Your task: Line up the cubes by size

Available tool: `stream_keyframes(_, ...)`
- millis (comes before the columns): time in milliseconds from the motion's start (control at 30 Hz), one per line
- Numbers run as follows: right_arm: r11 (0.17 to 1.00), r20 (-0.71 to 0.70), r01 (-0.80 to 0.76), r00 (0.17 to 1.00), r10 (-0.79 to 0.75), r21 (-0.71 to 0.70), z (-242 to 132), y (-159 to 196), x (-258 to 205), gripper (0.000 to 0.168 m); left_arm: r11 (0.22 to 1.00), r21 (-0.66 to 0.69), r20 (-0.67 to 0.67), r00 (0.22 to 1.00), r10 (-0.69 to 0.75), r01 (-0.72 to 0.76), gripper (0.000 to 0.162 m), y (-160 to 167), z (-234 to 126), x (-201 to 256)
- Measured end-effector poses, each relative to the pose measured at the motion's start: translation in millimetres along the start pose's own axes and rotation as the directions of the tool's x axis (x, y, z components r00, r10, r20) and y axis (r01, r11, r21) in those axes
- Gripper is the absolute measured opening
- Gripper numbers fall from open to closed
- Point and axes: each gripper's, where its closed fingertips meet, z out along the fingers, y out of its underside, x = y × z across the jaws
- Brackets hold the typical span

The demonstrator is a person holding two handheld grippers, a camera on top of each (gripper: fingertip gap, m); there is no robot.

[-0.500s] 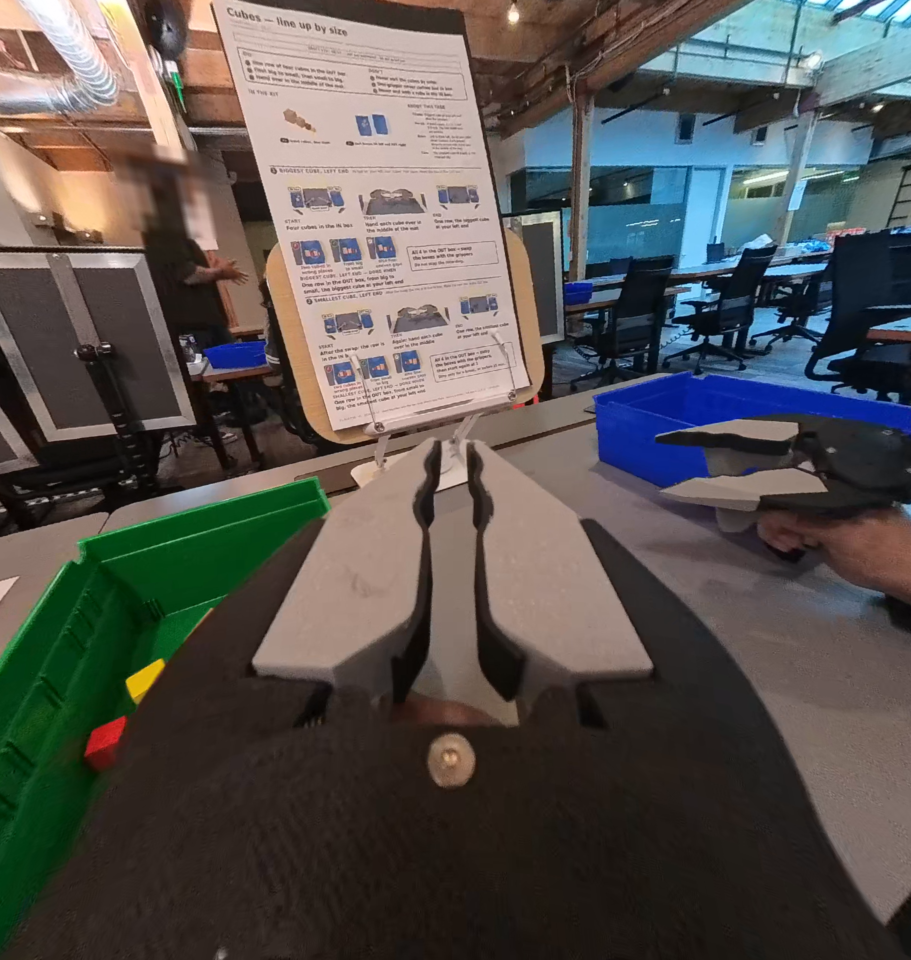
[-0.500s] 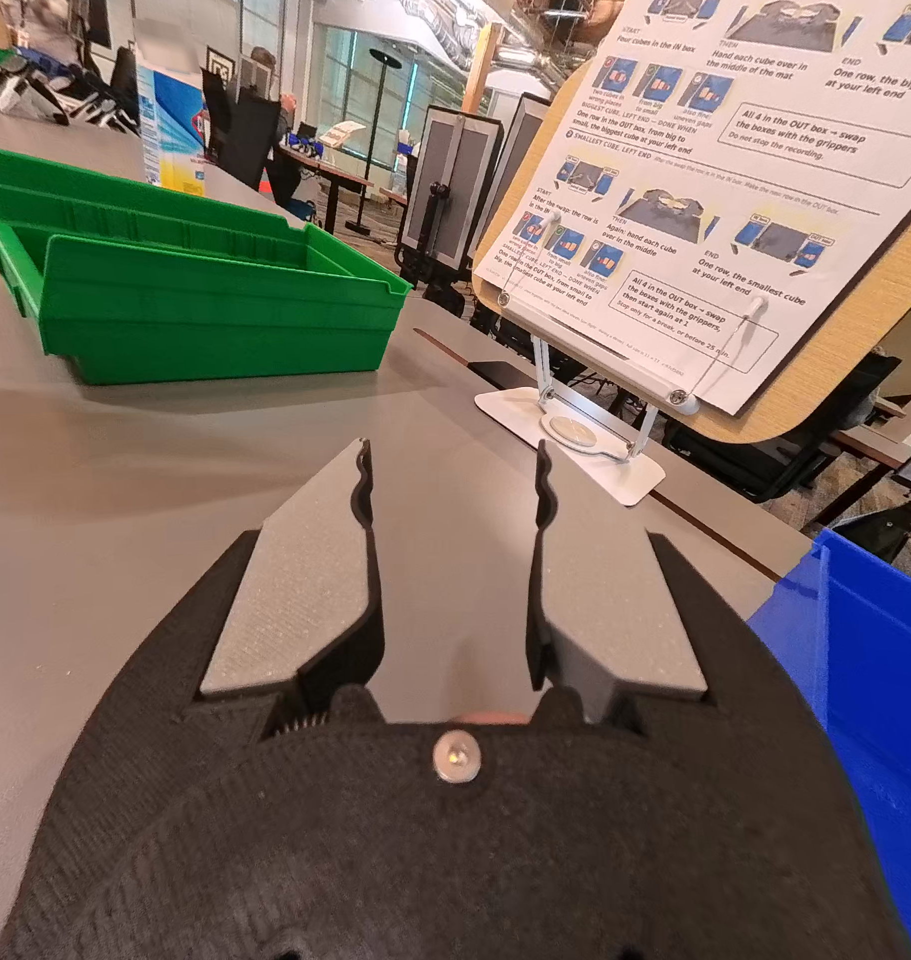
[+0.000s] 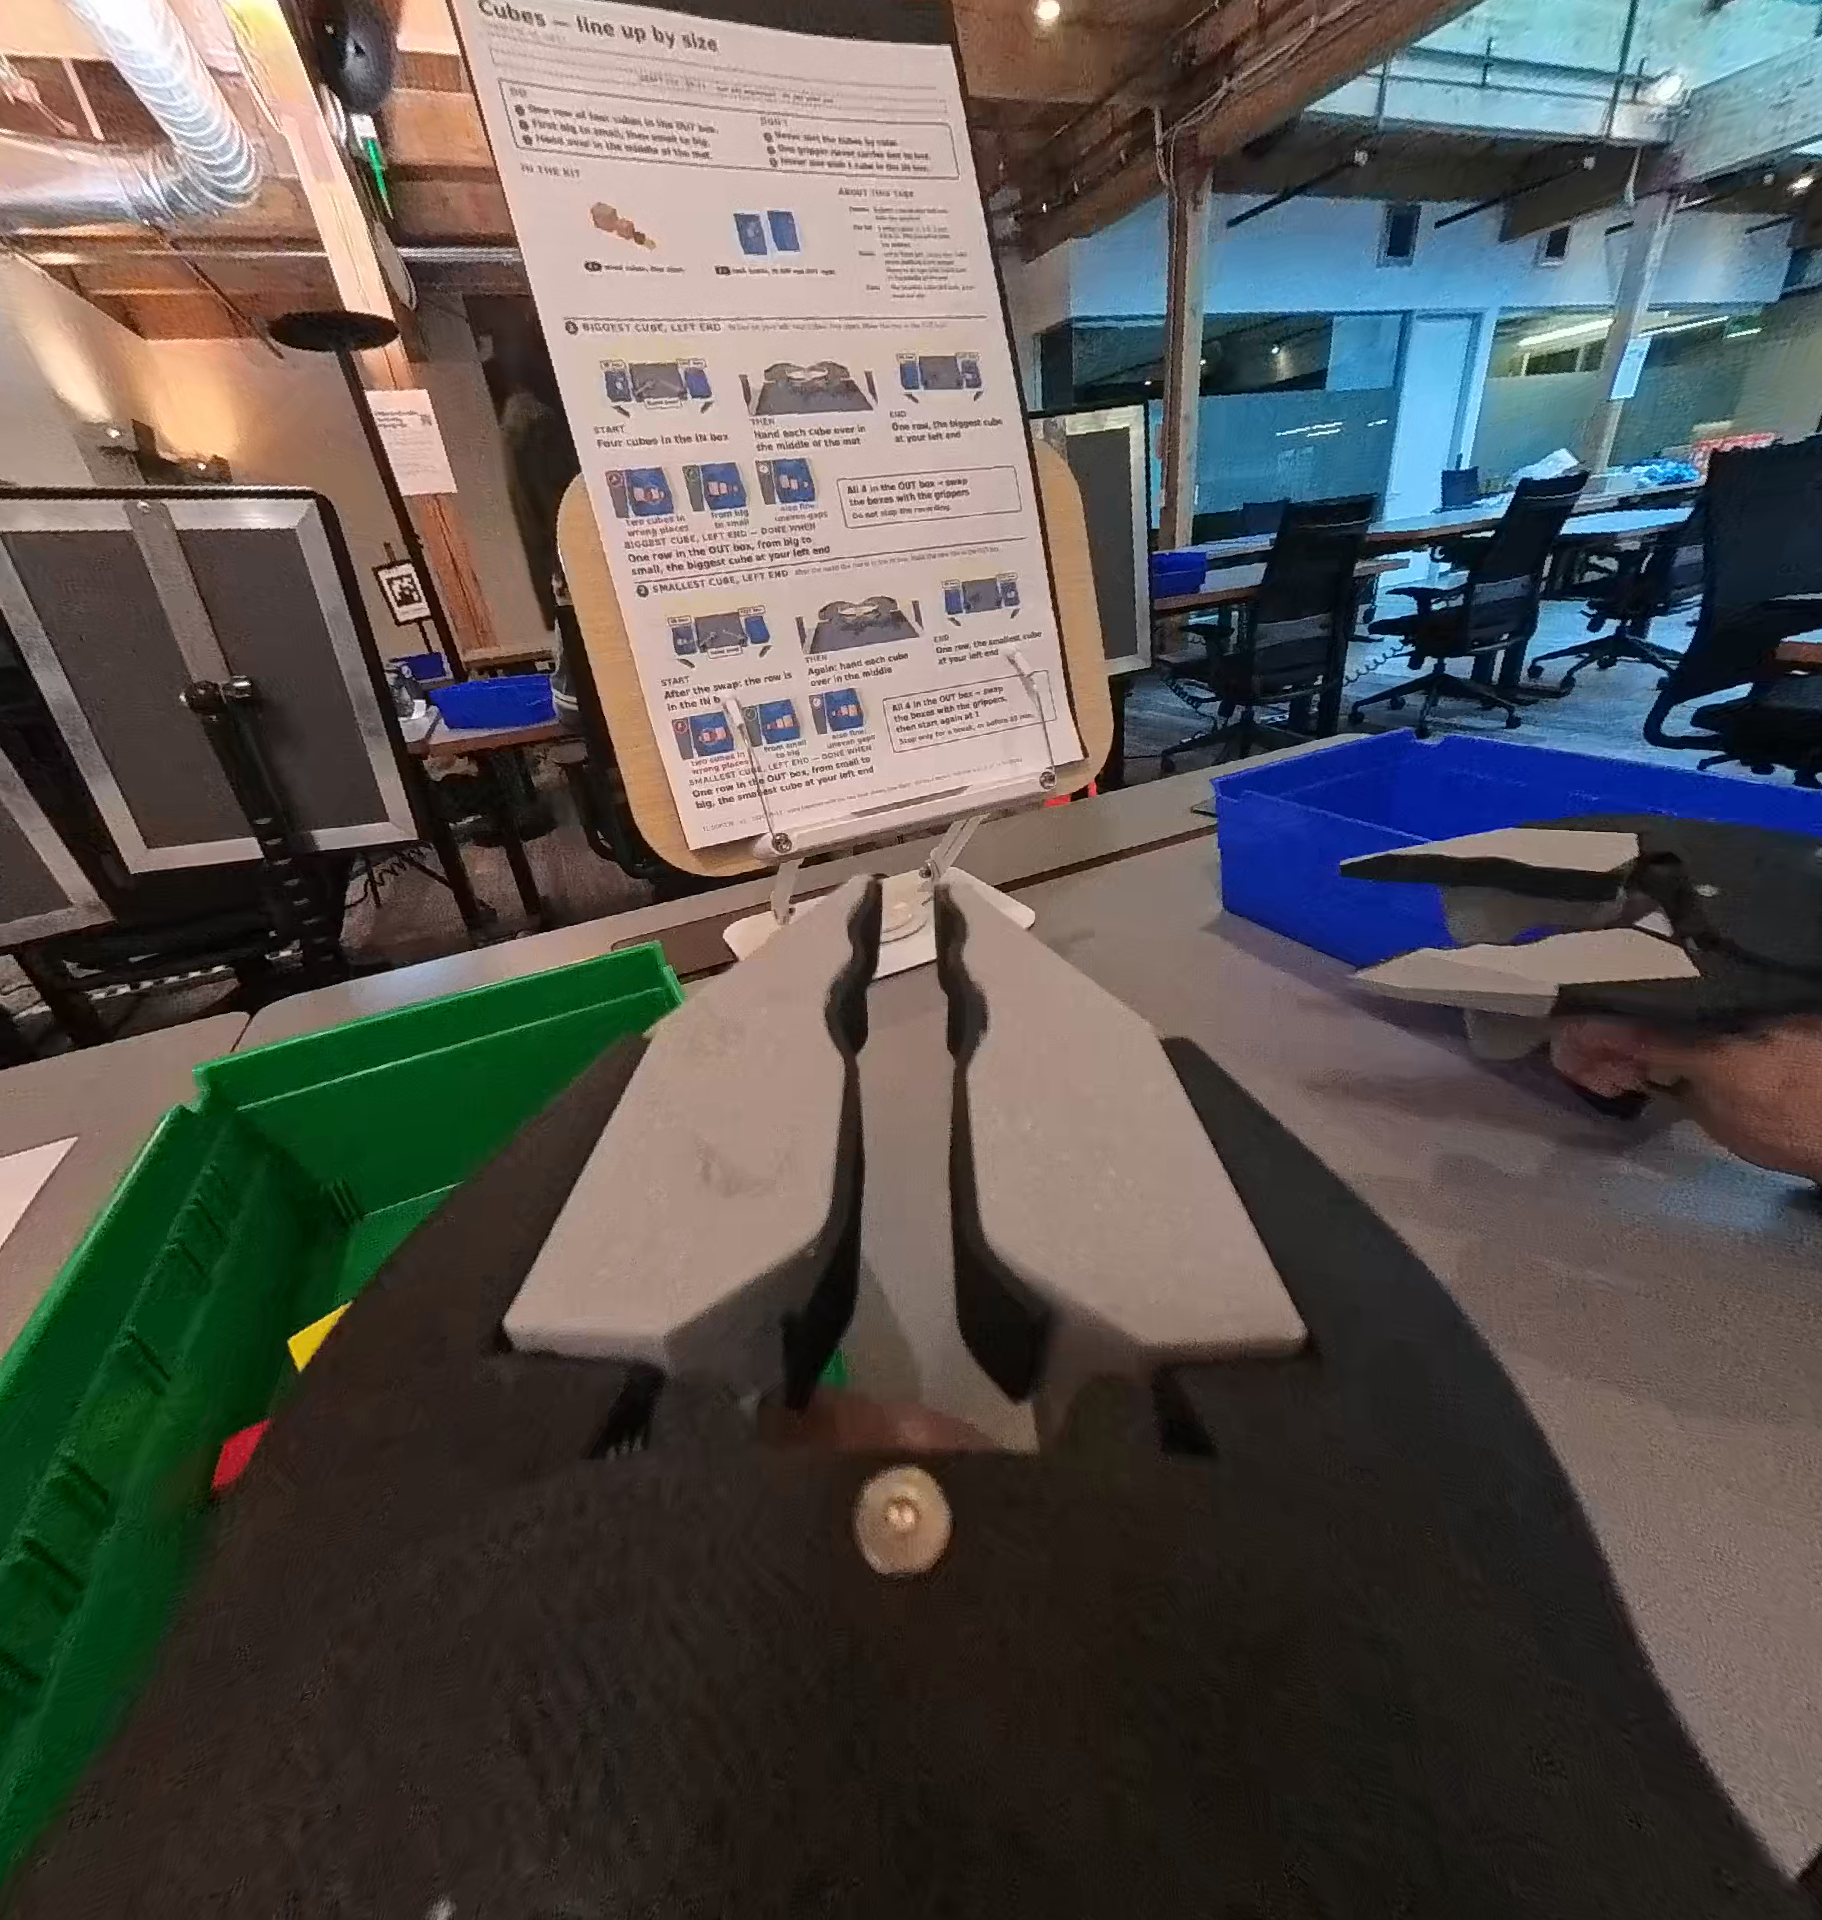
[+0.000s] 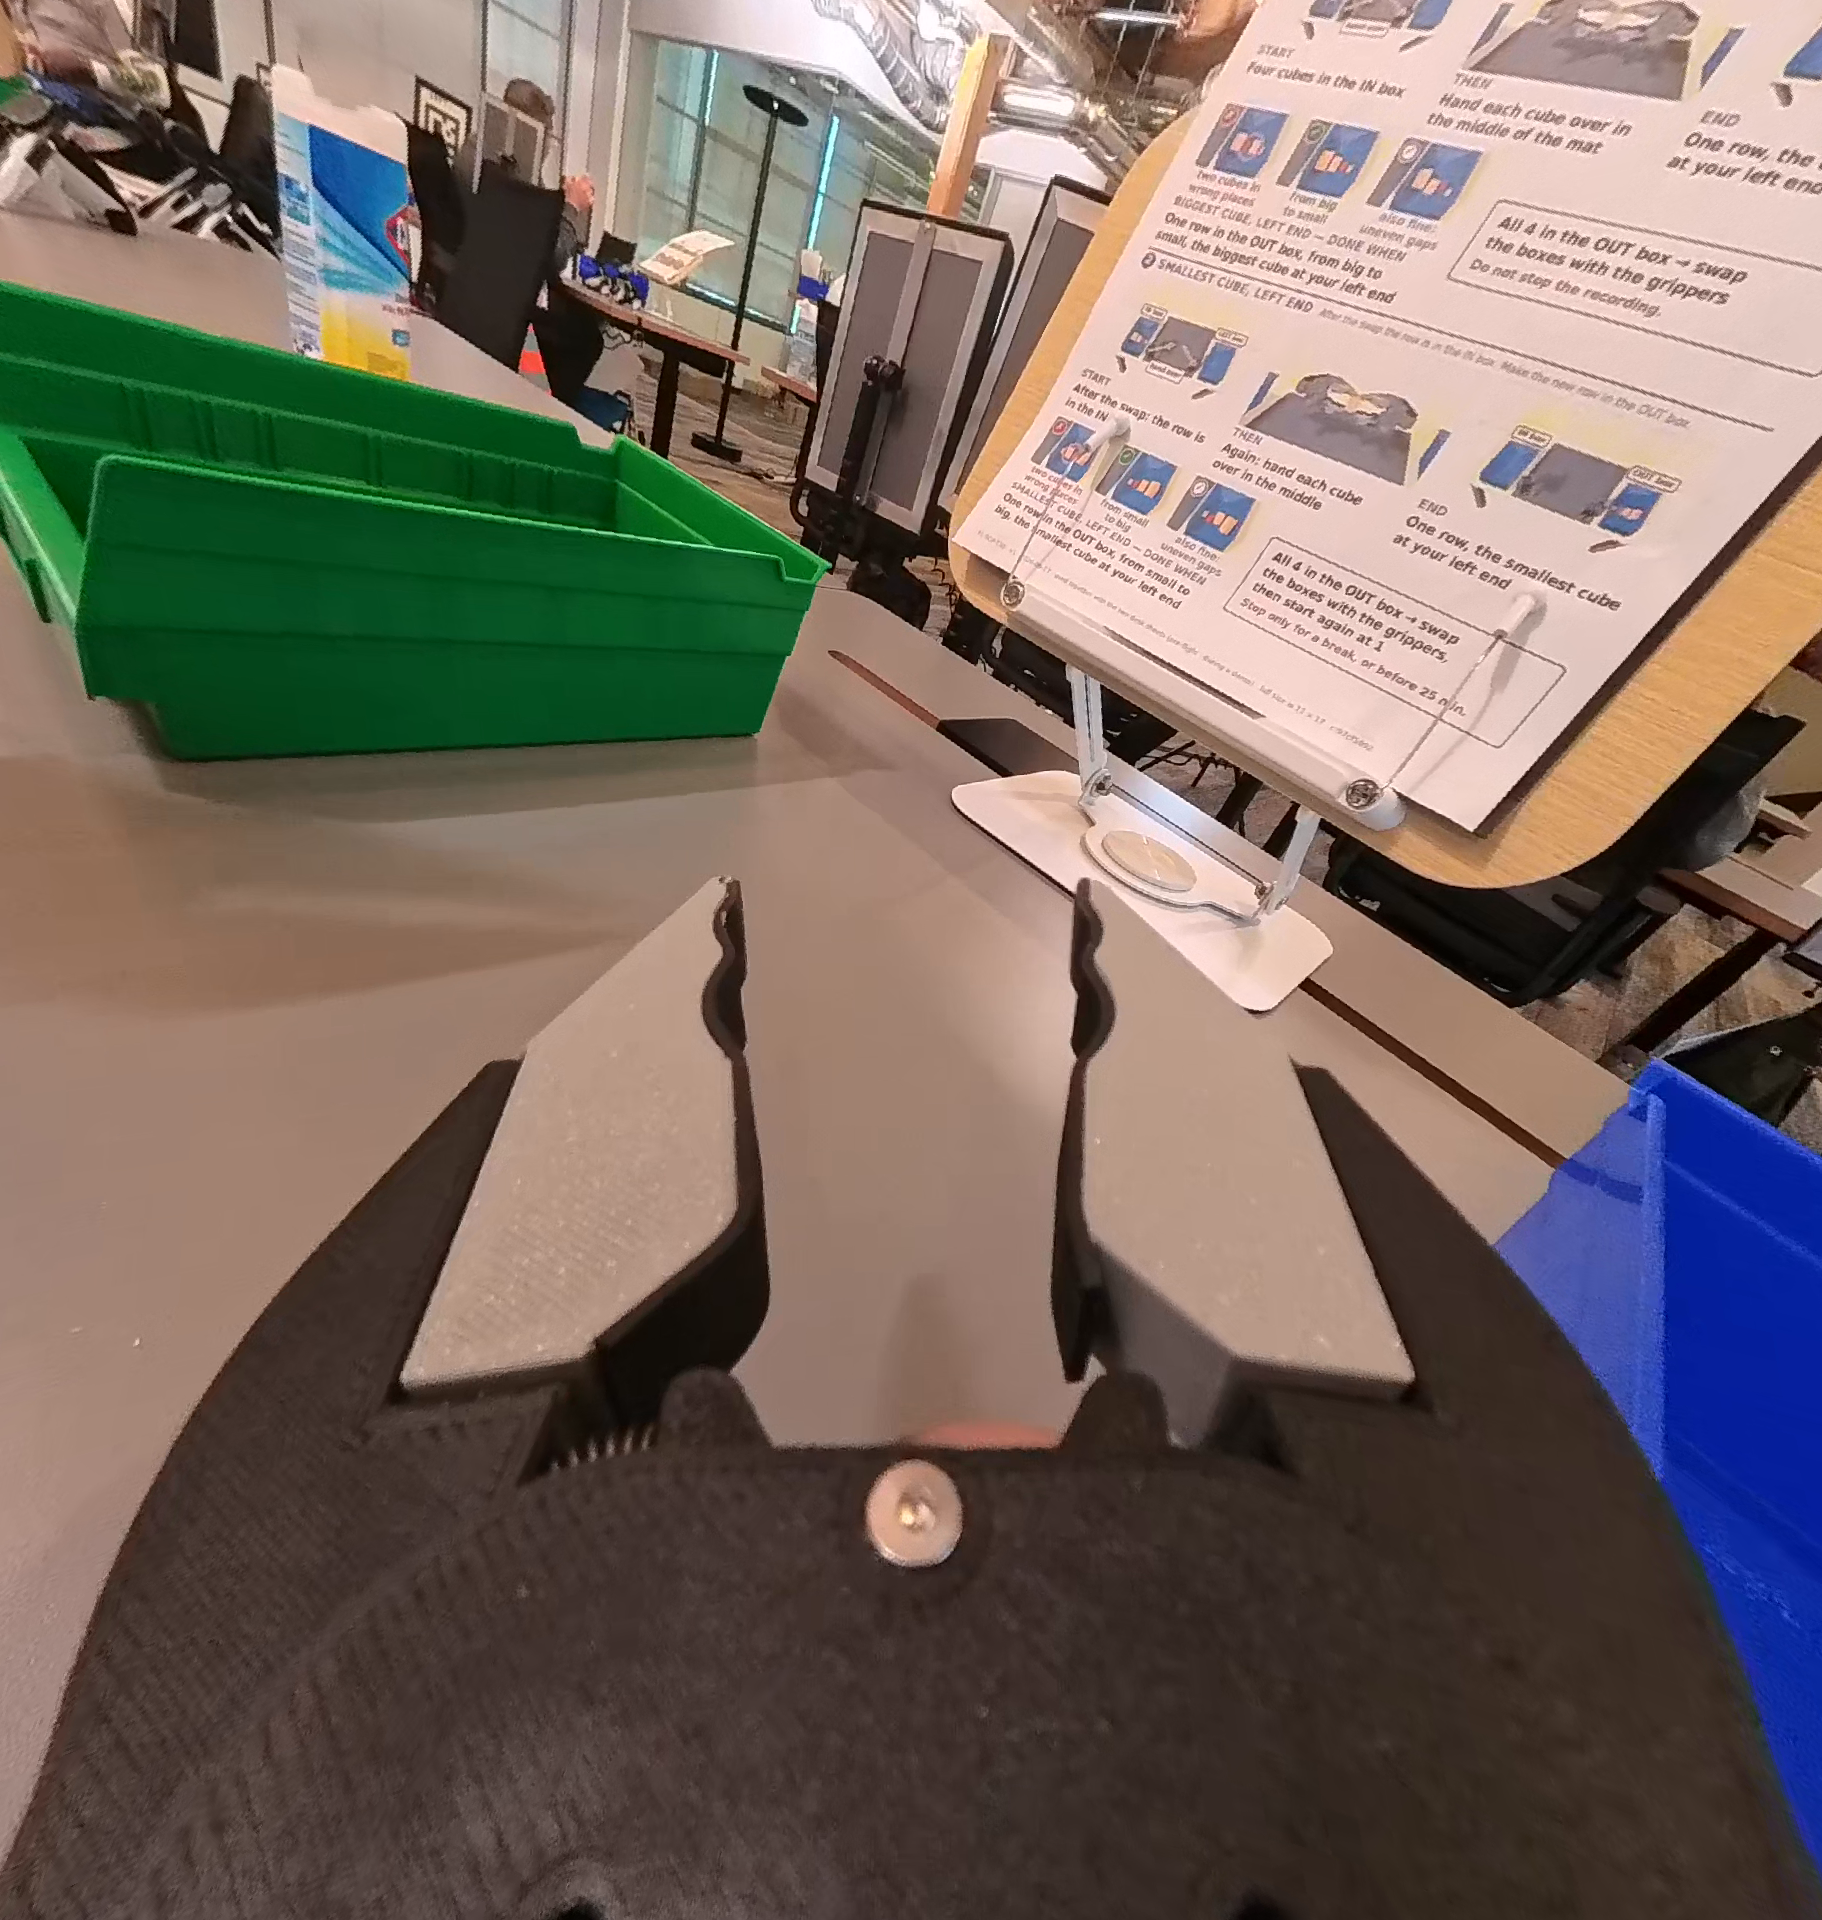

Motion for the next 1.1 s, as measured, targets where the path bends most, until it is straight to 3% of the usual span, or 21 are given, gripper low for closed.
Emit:
stream_keyframes(200,1.000,-0.002,-0.012,1.000,0.012,0.001,-0.5,-0.3,1.5,0.061,0.999,-0.032,0.016,1.000,-0.007,0.007,0.008,6.1,1.8,-2.2)
stream_keyframes(400,1.000,-0.006,0.008,1.000,-0.008,-0.015,0.0,1.4,0.4,0.061,0.978,-0.202,0.162,0.987,-0.012,0.045,0.013,48.1,8.0,-36.5)
stream_keyframes(567,1.000,-0.006,0.006,1.000,-0.006,-0.014,-0.2,1.1,0.9,0.061,0.952,-0.261,0.203,0.973,-0.107,0.159,0.074,73.2,15.2,-51.0)
stream_keyframes(700,1.000,-0.005,0.006,1.000,-0.006,-0.012,-0.1,0.6,0.7,0.061,0.947,-0.279,0.239,0.967,-0.092,0.159,0.091,78.4,16.4,-57.3)
stream_keyframes(833,1.000,-0.004,0.010,1.000,-0.010,-0.013,0.0,0.6,-0.2,0.061,0.945,-0.283,0.276,0.957,-0.084,0.165,0.089,81.9,17.2,-62.8)
stream_keyframes(967,1.000,-0.009,0.008,1.000,-0.008,-0.008,-0.9,-0.8,1.2,0.061,0.946,-0.264,0.310,0.945,-0.103,0.190,0.063,80.4,15.6,-69.7)
stream_keyframes(1100,1.000,-0.009,0.008,1.000,-0.008,-0.005,-1.1,-1.4,1.3,0.061,0.948,-0.252,0.310,0.944,-0.110,0.193,0.074,78.2,14.5,-70.5)
